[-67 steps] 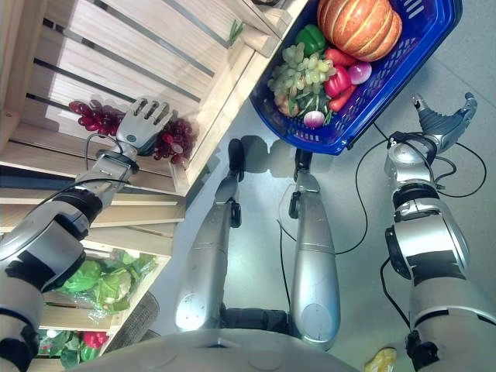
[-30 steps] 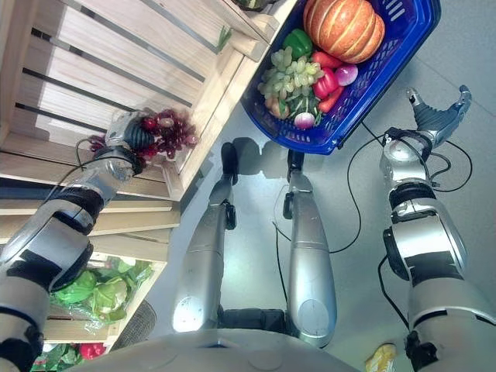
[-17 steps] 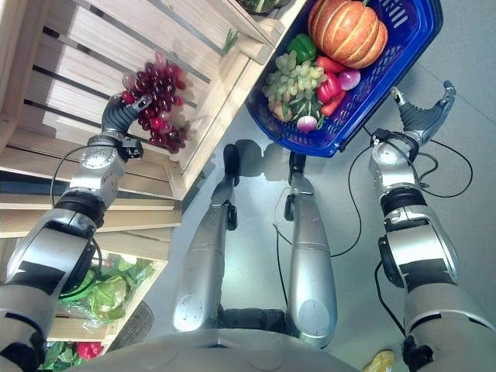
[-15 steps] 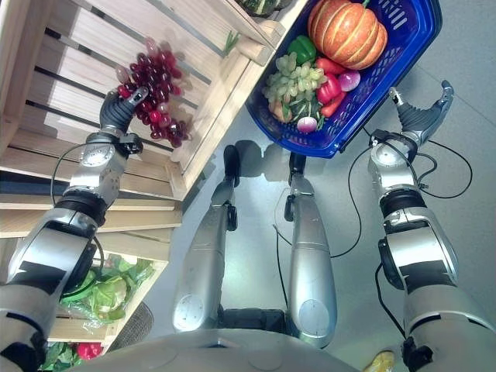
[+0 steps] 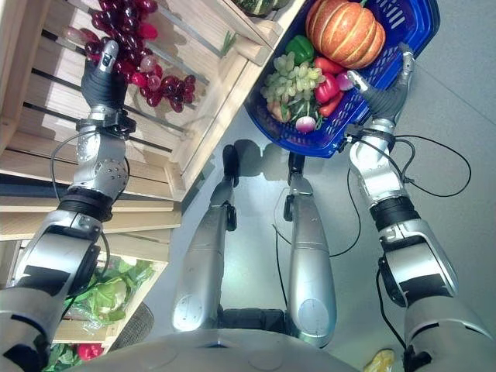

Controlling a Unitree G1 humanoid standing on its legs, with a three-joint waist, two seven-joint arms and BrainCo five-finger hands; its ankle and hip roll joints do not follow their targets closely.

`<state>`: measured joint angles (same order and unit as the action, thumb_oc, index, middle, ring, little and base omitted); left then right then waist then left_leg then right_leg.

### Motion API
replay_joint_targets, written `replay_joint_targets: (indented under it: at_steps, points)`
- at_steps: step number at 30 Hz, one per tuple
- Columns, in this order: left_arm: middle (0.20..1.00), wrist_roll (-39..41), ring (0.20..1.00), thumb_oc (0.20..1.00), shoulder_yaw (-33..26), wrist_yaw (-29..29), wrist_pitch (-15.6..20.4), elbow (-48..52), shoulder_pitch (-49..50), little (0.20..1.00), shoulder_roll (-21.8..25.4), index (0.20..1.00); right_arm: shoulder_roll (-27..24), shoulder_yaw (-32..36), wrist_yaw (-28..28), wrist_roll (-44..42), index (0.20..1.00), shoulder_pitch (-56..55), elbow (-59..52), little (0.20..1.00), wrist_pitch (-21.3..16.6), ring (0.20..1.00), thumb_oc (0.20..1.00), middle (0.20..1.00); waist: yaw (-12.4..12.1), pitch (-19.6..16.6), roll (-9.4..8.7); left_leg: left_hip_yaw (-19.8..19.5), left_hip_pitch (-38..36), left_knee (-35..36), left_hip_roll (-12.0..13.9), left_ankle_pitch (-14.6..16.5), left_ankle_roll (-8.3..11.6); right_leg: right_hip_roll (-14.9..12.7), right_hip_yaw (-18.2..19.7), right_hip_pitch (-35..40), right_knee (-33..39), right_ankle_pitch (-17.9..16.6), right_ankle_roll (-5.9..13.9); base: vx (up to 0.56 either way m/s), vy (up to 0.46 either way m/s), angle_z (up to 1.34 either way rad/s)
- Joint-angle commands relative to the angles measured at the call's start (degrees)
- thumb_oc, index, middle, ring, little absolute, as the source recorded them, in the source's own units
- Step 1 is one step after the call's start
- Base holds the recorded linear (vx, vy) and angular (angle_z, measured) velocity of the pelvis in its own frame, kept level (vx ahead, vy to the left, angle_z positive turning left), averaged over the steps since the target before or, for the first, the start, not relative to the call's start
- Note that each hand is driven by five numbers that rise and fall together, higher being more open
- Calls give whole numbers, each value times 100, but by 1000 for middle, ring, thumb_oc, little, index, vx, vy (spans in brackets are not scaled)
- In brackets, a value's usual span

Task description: Pick up fruits and vegetables into the basket

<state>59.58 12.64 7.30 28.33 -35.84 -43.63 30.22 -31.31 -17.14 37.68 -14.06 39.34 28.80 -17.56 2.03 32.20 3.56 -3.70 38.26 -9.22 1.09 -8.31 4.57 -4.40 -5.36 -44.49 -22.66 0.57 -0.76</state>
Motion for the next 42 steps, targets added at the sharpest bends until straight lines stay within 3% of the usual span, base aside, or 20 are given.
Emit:
replay_joint_targets:
  at_steps: [1, 7, 10, 15, 24, 31, 34, 42]
  points:
    - [200, -267, 200, 200, -404, 284, 636, 748, 75, 200, -236, 200, 239, 58, -343, 358, 1000, -292, -783, 1000, -347, 1000, 1000, 1000, -20, -241, -126, 238, -79, -424, -328, 665, -224, 166, 113, 459, 479, -7, 517, 0, 0, 0]
    - [200, -664, 200, 200, -324, 303, 479, 1508, 154, 200, -402, 200, 414, 28, -981, 415, 1000, -425, -1525, 1000, -244, 1000, 1000, 1000, -18, -241, -141, 247, -94, -393, -349, 651, -245, 155, 98, 486, 520, -21, 518, 0, 0, 0]
    - [200, -886, 200, 200, -171, 349, 278, 2132, 174, 200, -479, 200, 540, -120, -1744, 299, 1000, -476, -2132, 1000, -39, 1000, 1000, 1000, -10, -241, -167, 259, -117, -358, -348, 626, -255, 140, 89, 525, 569, -46, 516, 0, 0, 0]
    - [200, -1075, 200, 200, 90, 451, 29, 2630, 97, 200, -484, 200, 524, -323, -2321, 77, 1000, -325, -2659, 1000, 134, 1000, 1000, 1000, -12, -241, -190, 273, -136, -297, -344, 549, -268, 137, 87, 563, 651, -135, 519, 1, -14, 0]
    - [200, -1205, 200, 200, 430, 546, -107, 3025, -23, 200, -513, 200, 642, -787, -2977, -689, 1000, -30, -3038, 1000, 708, 1000, 1000, 1000, -58, -241, -186, 277, -164, -249, -348, 493, -280, 121, 80, 610, 715, -181, 496, 0, 0, 0]
    - [200, -1318, 200, 200, 668, 558, -133, 3205, -106, 200, -509, 200, 670, -1079, -3176, -992, 1000, 127, -3144, 1000, 1052, 1000, 1000, 1000, -91, -241, -191, 270, -172, -234, -355, 465, -285, 110, 58, 641, 750, -204, 476, 0, 0, 0]
    - [200, -1340, 200, 200, 754, 557, -131, 3326, -138, 200, -486, 200, 678, -1255, -3446, -1550, 1000, 167, -3160, 1000, 1422, 1000, 1000, 1000, -120, -241, -204, 263, -202, -238, -358, 485, -283, 101, 38, 680, 750, -177, 468, 0, 0, 0]
    - [200, -1295, 200, 200, 903, 584, -80, 3542, -233, 200, -412, 200, 687, -1532, -3696, -2211, 1000, 190, -3082, 1000, 1655, 1000, 1000, 1000, -158, -241, -243, 231, -182, -231, -356, 462, -279, 96, 5, 680, 770, -202, 458, 3, -8, 0]
